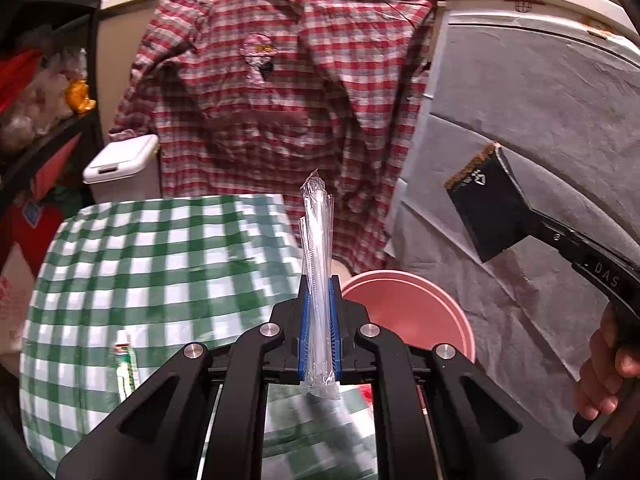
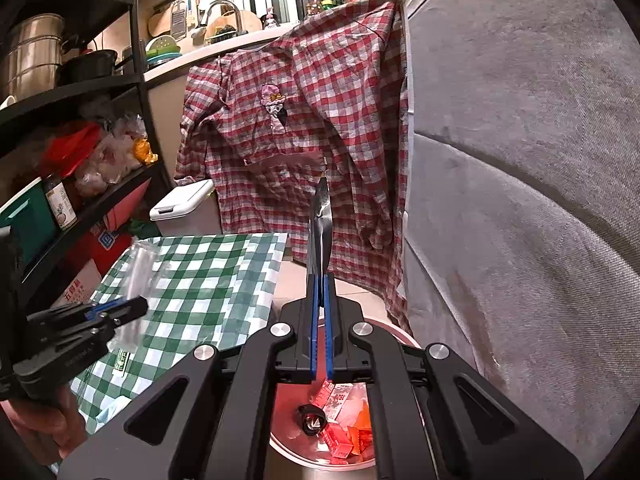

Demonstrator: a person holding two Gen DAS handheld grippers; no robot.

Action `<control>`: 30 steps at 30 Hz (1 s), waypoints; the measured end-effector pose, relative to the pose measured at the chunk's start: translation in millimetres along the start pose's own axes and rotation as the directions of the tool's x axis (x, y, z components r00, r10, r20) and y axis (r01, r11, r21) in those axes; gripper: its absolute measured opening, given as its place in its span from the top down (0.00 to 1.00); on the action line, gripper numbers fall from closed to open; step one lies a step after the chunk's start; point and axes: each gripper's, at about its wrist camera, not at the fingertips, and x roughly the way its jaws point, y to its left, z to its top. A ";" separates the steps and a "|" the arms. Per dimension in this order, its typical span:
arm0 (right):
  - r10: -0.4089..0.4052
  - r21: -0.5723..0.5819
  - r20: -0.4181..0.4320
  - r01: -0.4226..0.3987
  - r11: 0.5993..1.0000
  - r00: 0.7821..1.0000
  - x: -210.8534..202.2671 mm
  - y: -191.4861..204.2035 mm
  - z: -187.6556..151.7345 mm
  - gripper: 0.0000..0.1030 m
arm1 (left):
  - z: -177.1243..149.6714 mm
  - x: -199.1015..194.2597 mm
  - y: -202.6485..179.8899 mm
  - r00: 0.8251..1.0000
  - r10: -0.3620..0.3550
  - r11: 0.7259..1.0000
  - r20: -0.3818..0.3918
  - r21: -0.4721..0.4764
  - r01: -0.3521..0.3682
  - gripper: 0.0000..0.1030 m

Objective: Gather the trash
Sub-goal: 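Carry the clear sleeve with the left tool and black packet with the right tool over the bucket, then open the left tool and the right tool to drop sleeve and packet into the bucket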

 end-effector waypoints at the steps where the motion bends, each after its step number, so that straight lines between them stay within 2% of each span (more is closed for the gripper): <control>1: -0.004 0.003 -0.003 0.004 1.000 1.000 0.7 -1.8 -0.2 0.97 | 0.0 3.2 -3.6 1.000 -0.013 1.000 -0.005 0.002 0.013 0.92; 9: -0.043 0.010 -0.045 0.043 0.999 0.998 10.3 -14.6 -4.5 0.97 | -5.7 33.3 -34.3 0.994 -0.085 0.995 -0.062 0.054 0.088 0.92; 19: -0.072 0.031 -0.075 0.075 0.997 0.995 17.9 -25.7 -7.5 0.97 | -8.5 62.4 -56.3 0.985 -0.123 0.989 -0.121 0.070 0.132 0.92; 20: -0.074 0.035 -0.080 0.077 0.996 0.994 19.3 -27.5 -7.4 0.94 | -8.7 63.6 -57.5 0.984 -0.127 0.988 -0.126 0.070 0.136 0.91; 21: -0.079 0.040 -0.088 0.082 0.996 0.993 20.8 -29.2 -7.0 0.92 | -8.7 66.1 -59.2 0.983 -0.130 0.988 -0.132 0.069 0.140 0.89; 23: -0.086 0.055 -0.095 0.091 0.994 0.992 23.1 -32.9 -7.1 0.87 | -8.1 69.7 -60.9 0.981 -0.135 0.987 -0.140 0.063 0.145 0.69; 25: -0.081 0.068 -0.100 0.088 0.994 0.992 24.7 -35.3 -7.9 0.85 | -6.6 70.9 -61.4 0.983 -0.128 0.988 -0.133 0.064 0.137 0.68; 28: -0.084 0.074 -0.097 0.091 0.993 0.992 24.3 -36.2 -7.8 0.78 | -3.8 70.4 -57.0 0.984 -0.130 0.990 -0.124 0.045 0.137 0.68; 30: -0.080 0.076 -0.094 0.087 0.993 0.992 23.7 -36.2 -7.2 0.78 | -2.7 68.5 -55.0 0.983 -0.140 0.989 -0.120 0.038 0.146 0.68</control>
